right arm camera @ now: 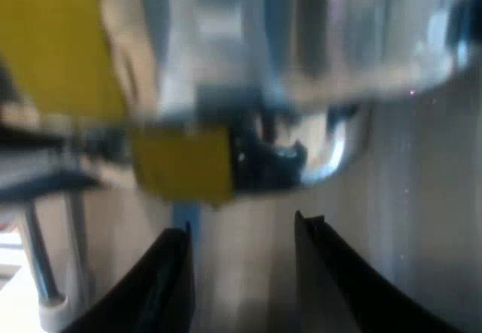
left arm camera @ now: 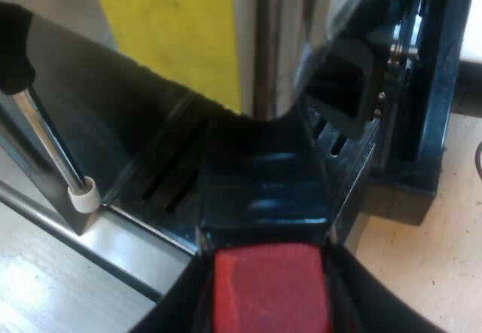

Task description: Put the handle in the coffee machine

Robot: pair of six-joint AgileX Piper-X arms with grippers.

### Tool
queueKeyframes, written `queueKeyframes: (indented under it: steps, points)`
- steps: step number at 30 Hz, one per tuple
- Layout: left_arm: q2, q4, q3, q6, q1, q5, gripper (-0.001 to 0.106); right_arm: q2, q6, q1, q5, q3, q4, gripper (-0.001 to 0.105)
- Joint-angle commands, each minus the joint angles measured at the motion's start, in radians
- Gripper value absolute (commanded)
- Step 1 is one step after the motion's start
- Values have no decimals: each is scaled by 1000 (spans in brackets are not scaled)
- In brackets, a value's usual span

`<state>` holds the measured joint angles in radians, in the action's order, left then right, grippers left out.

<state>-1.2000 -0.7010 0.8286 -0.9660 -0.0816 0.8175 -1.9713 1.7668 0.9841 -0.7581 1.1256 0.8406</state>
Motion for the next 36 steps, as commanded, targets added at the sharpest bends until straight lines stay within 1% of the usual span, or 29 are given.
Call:
queueKeyframes:
  steps: [1, 6, 8, 10, 12, 13, 14, 15, 19, 22, 26, 27, 36]
  points:
    - [24, 48, 31, -1, 1, 94, 0, 2, 33, -3, -1, 11, 32, 36]
    - [24, 48, 31, -1, 1, 94, 0, 2, 75, -3, -7, 11, 95, 36]
    - [24, 48, 31, -1, 1, 94, 0, 2, 79, -3, -17, 11, 119, 36]
    - [24, 48, 31, -1, 1, 94, 0, 2, 78, -3, -50, 11, 129, 36]
    - [24, 48, 31, -1, 1, 94, 0, 2, 78, -3, -55, 11, 128, 37]
    - [24, 48, 31, -1, 1, 94, 0, 2, 78, -3, -55, 13, 128, 38]
    - [24, 48, 31, -1, 1, 94, 0, 2, 74, -3, -48, 15, 123, 41]
    - [24, 48, 31, -1, 1, 94, 0, 2, 75, -3, -47, 16, 120, 46]
    - [24, 48, 31, -1, 1, 94, 0, 2, 71, -3, -41, 22, 120, 46]
    - [24, 48, 31, -1, 1, 94, 0, 2, 78, -3, 4, 31, 120, 46]
    - [24, 48, 31, -1, 1, 90, 0, 2, 80, -3, -1, 40, 122, 46]
    - [24, 48, 31, -1, 1, 73, 0, 2, 80, -3, -1, 40, 122, 45]
    - [24, 48, 31, -1, 1, 72, 0, 2, 80, -3, -1, 40, 123, 45]
